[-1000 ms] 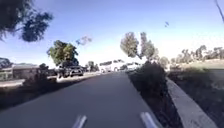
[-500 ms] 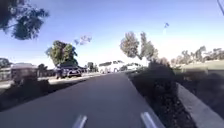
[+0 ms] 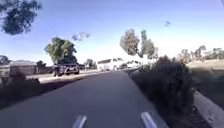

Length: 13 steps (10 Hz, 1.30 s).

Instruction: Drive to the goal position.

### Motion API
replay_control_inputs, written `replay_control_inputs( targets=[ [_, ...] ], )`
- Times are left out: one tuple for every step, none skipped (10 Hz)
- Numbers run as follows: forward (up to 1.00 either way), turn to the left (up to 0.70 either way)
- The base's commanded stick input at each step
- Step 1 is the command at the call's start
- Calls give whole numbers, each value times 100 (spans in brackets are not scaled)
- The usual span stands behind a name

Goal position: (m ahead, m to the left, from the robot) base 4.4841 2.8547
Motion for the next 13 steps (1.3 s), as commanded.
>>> replay_control_inputs(
  targets=[
    [93, 0],
    [93, 0],
    [93, 0],
    [93, 0],
    [93, 0],
    [93, 0],
    [93, 0],
    [93, 0],
    [93, 0],
    [93, 0],
    [93, 0],
    [93, 0],
    [93, 0]
  ],
)
